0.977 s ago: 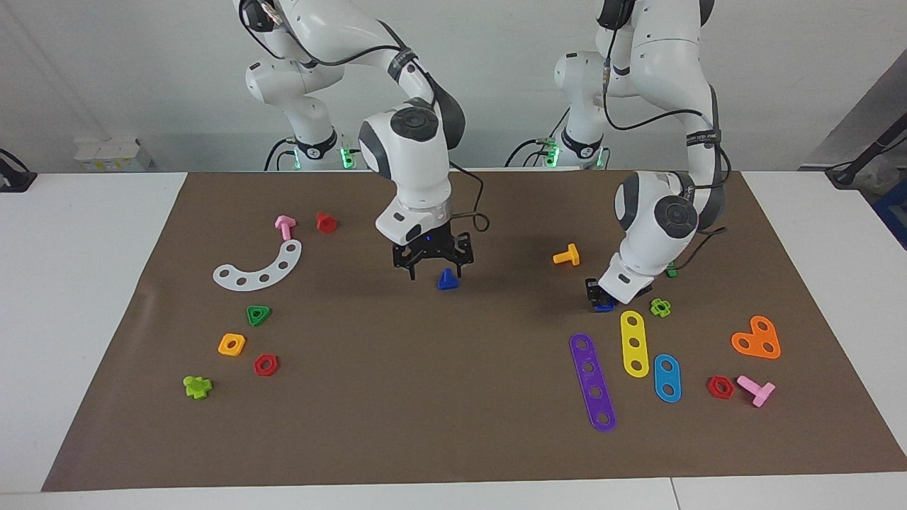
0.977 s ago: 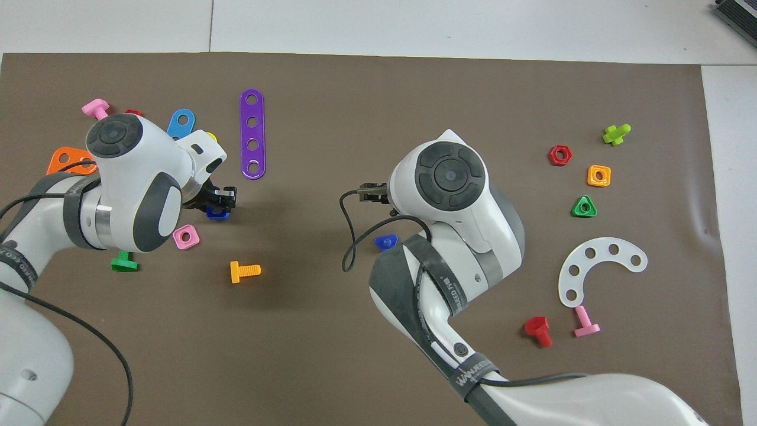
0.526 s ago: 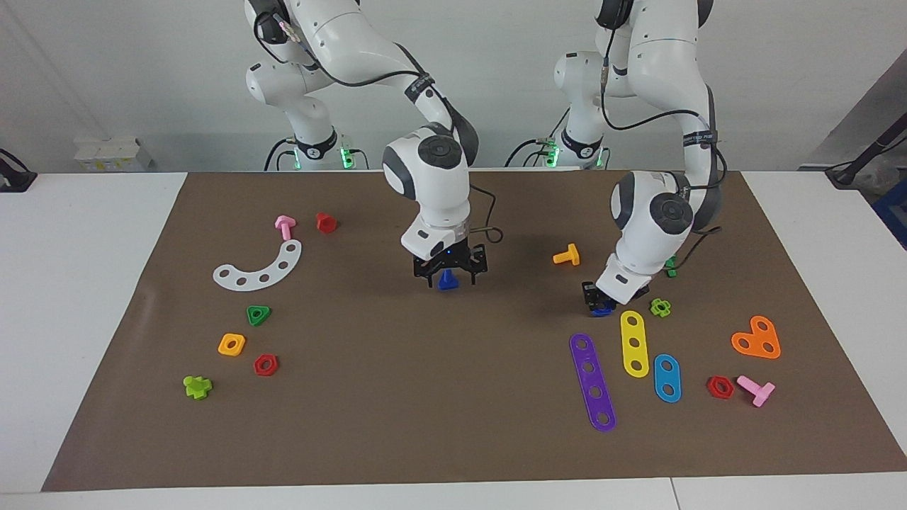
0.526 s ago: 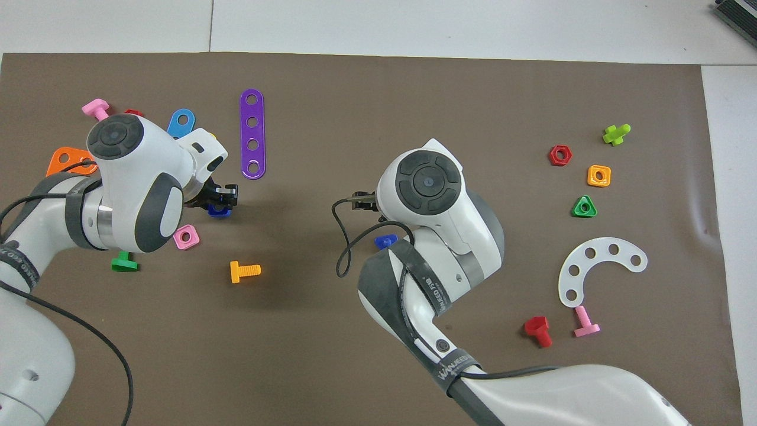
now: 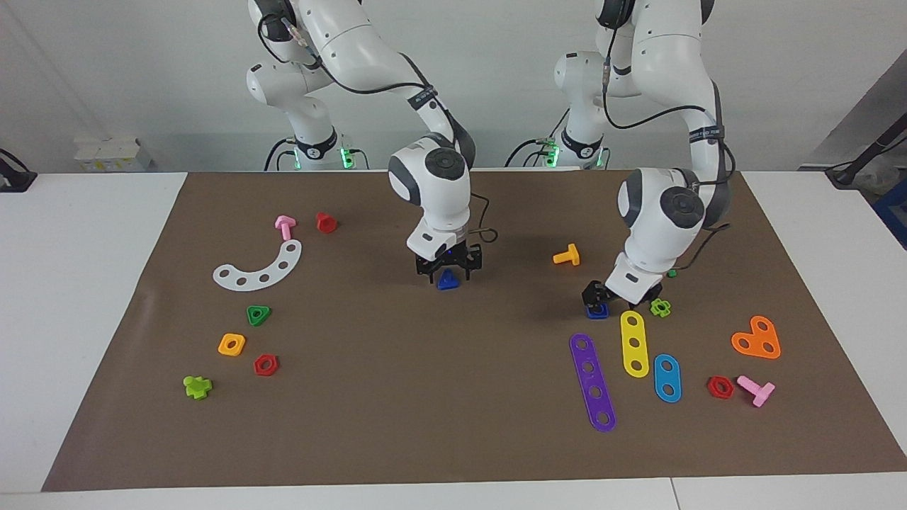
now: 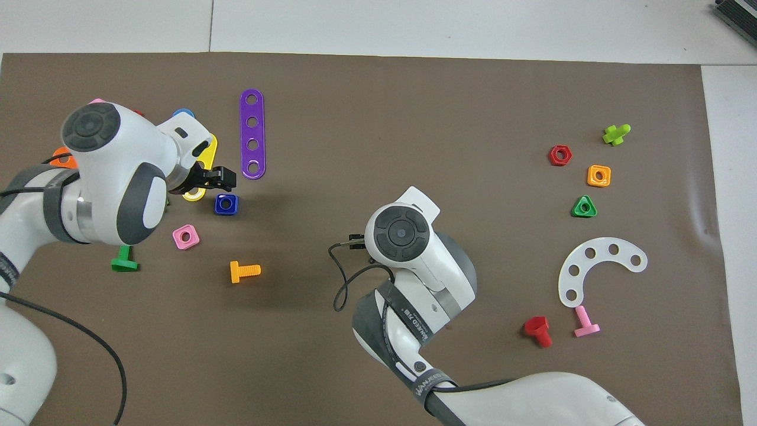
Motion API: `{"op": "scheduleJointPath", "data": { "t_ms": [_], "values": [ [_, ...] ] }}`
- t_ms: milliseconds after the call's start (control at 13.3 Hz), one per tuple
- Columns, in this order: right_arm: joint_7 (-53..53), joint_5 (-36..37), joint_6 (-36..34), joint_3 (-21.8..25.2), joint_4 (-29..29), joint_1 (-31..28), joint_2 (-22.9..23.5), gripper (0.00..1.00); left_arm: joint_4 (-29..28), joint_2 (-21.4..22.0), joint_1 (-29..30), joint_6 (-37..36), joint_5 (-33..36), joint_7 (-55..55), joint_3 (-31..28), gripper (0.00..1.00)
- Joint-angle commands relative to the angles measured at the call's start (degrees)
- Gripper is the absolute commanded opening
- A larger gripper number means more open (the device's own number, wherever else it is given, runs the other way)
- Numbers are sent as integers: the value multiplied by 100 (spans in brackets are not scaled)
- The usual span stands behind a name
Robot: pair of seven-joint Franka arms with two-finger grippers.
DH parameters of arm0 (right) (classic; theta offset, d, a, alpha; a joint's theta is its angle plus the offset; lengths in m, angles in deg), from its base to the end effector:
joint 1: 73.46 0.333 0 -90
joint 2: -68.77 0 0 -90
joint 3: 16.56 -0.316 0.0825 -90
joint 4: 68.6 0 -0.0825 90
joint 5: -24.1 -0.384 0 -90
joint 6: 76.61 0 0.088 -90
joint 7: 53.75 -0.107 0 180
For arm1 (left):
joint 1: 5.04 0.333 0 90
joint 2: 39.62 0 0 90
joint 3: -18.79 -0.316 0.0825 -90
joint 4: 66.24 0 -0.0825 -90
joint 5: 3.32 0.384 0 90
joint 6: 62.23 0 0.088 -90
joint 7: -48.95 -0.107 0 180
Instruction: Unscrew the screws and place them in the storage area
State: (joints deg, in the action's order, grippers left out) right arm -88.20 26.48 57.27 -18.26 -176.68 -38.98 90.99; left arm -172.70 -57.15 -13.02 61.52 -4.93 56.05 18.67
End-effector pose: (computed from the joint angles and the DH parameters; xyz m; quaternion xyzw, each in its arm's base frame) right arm 0.5149 0.3744 0.3077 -0.9991 -0.0277 -0.0313 0.0101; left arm 0.6199 -0.0868 0.3558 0.9999 0.0012 -0.0036 0.0110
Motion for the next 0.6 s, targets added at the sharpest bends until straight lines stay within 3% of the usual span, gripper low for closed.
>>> {"op": "scheduleJointPath", "data": {
  "t_ms": [0, 150, 300, 376, 526],
  "values": [
    [-194, 139, 112, 11, -231, 16, -209, 71, 108, 380, 777, -675, -50, -969, 3, 100],
    [-220, 139, 60, 11, -239, 7, -270, 45, 73, 635, 1201, -1018, -50, -1438, 3, 100],
    [-238, 139, 59, 11, -231, -37, -350, 8, 143, 1004, 1290, -1317, -24, -1431, -14, 100],
    [-246, 139, 68, 11, -231, -54, -367, 0, 256, 1136, 1290, -1440, -24, -1413, -32, 100],
    [-238, 139, 59, 38, -248, -133, -499, 0, 834, 1226, 1281, -1888, -24, -1387, -50, 100]
  ]
}}
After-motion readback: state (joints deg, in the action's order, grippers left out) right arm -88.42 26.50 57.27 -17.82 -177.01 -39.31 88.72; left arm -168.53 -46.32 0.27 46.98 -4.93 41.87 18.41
